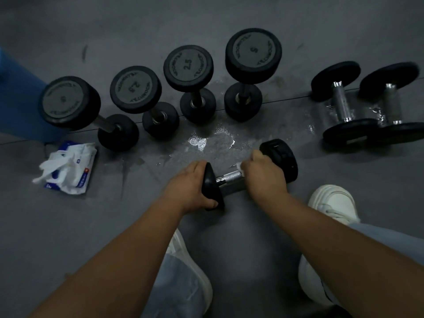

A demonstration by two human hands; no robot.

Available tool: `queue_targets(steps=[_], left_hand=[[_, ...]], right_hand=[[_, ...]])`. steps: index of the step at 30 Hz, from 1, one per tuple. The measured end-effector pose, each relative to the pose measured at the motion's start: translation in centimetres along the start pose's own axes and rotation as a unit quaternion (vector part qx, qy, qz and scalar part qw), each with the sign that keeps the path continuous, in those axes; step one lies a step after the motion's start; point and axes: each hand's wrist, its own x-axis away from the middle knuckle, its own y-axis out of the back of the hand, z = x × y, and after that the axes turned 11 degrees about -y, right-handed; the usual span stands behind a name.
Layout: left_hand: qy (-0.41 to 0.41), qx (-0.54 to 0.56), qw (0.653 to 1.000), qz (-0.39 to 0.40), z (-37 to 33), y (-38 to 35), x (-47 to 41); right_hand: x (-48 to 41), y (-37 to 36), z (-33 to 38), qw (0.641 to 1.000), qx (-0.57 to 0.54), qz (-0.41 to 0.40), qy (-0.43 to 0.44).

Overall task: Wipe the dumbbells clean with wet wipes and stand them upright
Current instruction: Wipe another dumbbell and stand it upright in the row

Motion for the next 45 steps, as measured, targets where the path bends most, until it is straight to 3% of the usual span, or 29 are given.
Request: queue_targets(steps=[4, 7, 8, 11, 14, 17, 20, 23, 26, 28, 31, 34, 39, 41, 45], left_hand=[[0.004, 0.01, 1.0, 0.004, 0.2, -0.1, -0.2], [0.002, 0.021, 1.0, 0.003, 0.3, -0.1, -0.3], [0.001, 0.022, 1.0, 0.001, 0.4, -0.2, -0.3], [0.002, 0.022, 1.0, 0.0, 0.6, -0.2, -0.3], [0.002, 0.033, 0.999, 0.01, 0.6, 0.1, -0.4], [0.002, 0.036, 0.999, 0.021, 0.7, 0.2, -0.5], [0.006, 0.044, 0.999, 0.025, 0.7, 0.3, -0.7], [0.01, 0.049, 0.998, 0.028, 0.9, 0.3, -0.8], [0.005, 0.049, 0.998, 0.031, 0.9, 0.2, -1.0], [0.009, 0.039, 0.998, 0.04, 0.8, 0.2, -1.0], [0.015, -0.034, 0.998, 0.05, 0.3, 0.3, -0.8], [0.0, -0.087, 0.996, 0.033, 0.0, 0.0, -0.6], [0.006, 0.037, 0.998, 0.048, 0.8, -0.4, -0.9], [-0.005, 0.063, 0.998, 0.031, 1.0, -0.4, -0.7], [-0.014, 0.064, 0.998, -0.014, 1.2, 0.1, -0.3]], right_hand=[[0.0, -1.1, 1.0, 0.998, -0.033, 0.016, -0.042], [1.4, -2.4, 2.3, 0.991, -0.061, 0.1, 0.061], [1.4, -2.4, 2.2, 0.99, -0.086, 0.096, 0.061], [0.9, -2.9, 0.9, 0.976, -0.206, -0.007, -0.07], [1.5, -2.7, 1.4, 0.984, -0.156, 0.084, 0.002], [0.7, -1.9, 0.8, 0.978, -0.201, 0.015, -0.059], [0.6, -1.6, 1.0, 0.992, -0.112, 0.064, 0.005], [-0.2, -1.2, 0.9, 0.996, -0.038, 0.007, 0.077], [-1.6, -1.4, 0.1, 0.976, 0.101, 0.097, 0.167], [-2.2, -1.6, 0.8, 0.964, 0.149, 0.127, 0.179], [-3.7, -1.7, 1.9, 0.959, 0.184, 0.125, 0.172], [-4.9, -1.8, 2.2, 0.945, 0.186, 0.212, 0.168], [-5.3, -1.2, 1.2, 0.924, 0.171, 0.284, 0.193], [-4.5, -0.6, 0.8, 0.941, 0.14, 0.254, 0.175], [0.1, -2.8, 1.3, 0.982, 0.103, 0.078, 0.139]])
